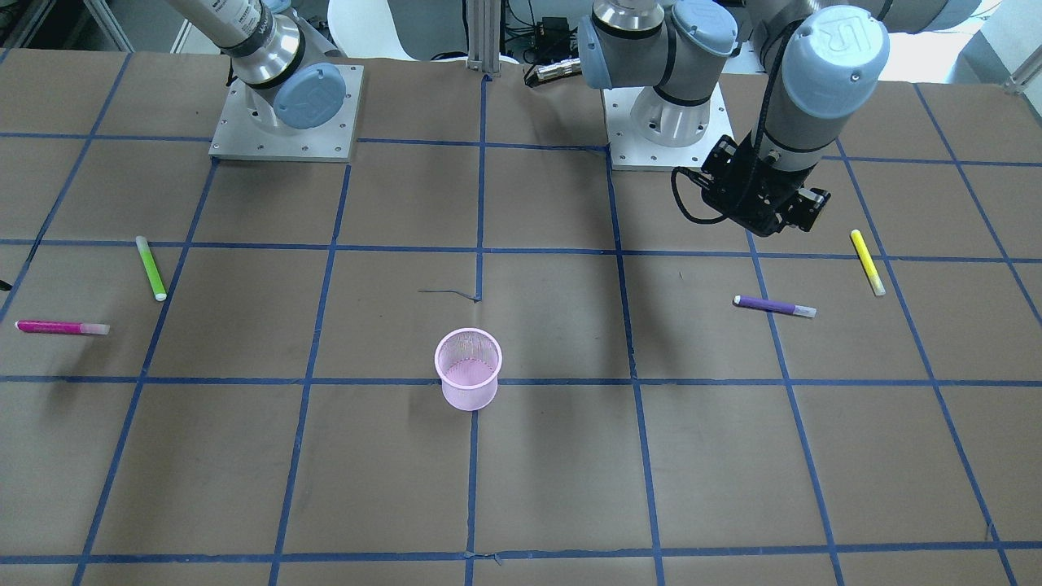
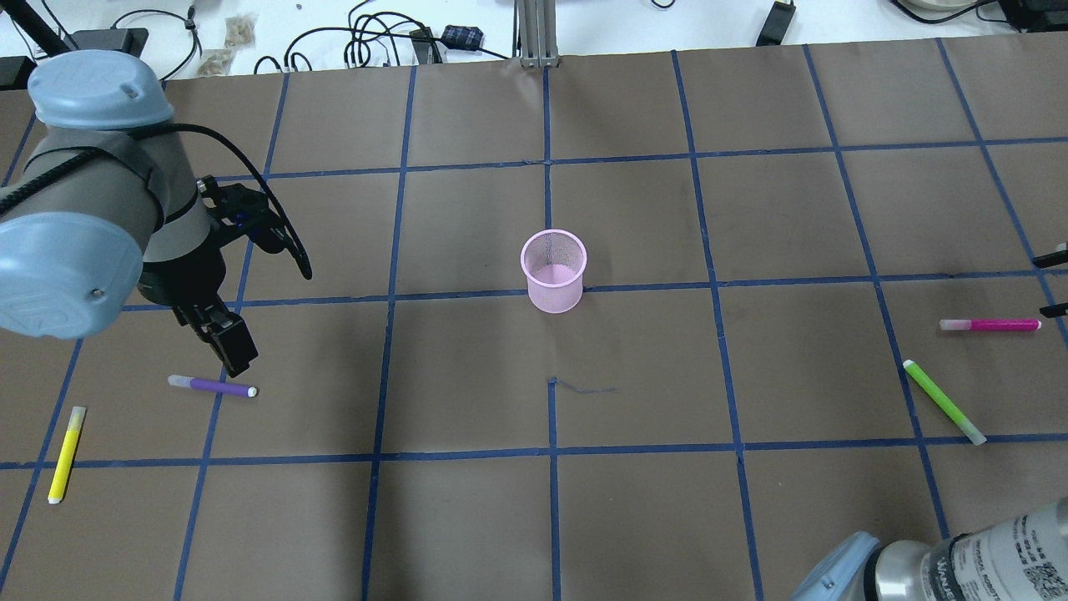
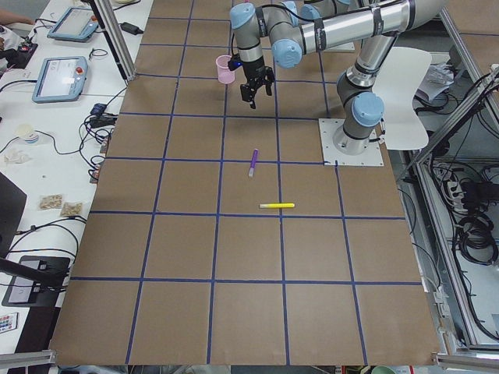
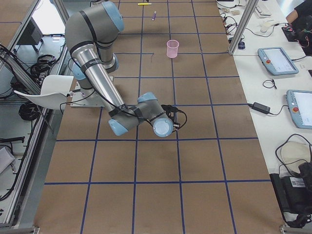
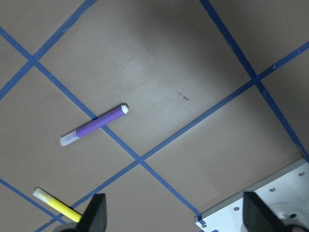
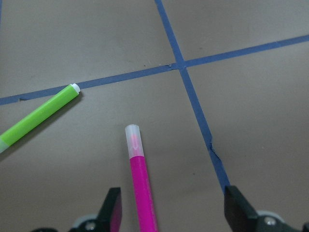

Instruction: Insert purple and pink pens into pink cup

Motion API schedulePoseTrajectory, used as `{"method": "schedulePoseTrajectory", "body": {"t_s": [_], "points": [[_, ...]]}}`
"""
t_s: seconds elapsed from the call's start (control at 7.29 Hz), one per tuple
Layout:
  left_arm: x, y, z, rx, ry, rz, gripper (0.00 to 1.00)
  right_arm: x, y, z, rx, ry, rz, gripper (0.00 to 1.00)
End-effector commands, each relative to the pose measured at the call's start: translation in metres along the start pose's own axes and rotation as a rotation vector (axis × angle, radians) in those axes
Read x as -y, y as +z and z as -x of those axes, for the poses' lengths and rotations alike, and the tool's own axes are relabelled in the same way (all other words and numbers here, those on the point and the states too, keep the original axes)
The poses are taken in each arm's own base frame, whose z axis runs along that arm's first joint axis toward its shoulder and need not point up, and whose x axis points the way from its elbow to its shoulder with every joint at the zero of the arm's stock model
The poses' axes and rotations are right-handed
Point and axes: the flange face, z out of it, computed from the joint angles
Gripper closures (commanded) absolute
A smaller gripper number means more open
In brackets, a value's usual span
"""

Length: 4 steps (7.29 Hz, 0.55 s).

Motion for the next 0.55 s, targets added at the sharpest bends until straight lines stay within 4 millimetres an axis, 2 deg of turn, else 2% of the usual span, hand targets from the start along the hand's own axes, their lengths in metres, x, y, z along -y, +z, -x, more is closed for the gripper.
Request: {"method": "schedulePoseTrajectory", "body": {"t_s": [0.0, 0.14, 0.27, 0.41], "points": [[0.005, 0.017, -0.002, -0.018, 0.028, 0.013, 0.01, -0.024, 0.025, 0.002, 0.037, -0.047, -0.044, 0.22], [0.005, 0.024, -0.005, -0.031, 0.185, 0.021, 0.01, -0.031, 0.025, 0.003, 0.035, -0.087, -0.035, 0.22], [0.001, 0.039, -0.014, -0.038, 0.249, 0.032, 0.05, -0.04, 0.033, 0.006, 0.075, -0.104, -0.022, 0.23], [0.003, 0.061, -0.016, 0.029, 0.305, 0.033, 0.04, -0.042, 0.033, 0.006, 0.078, -0.126, -0.016, 0.23]]}}
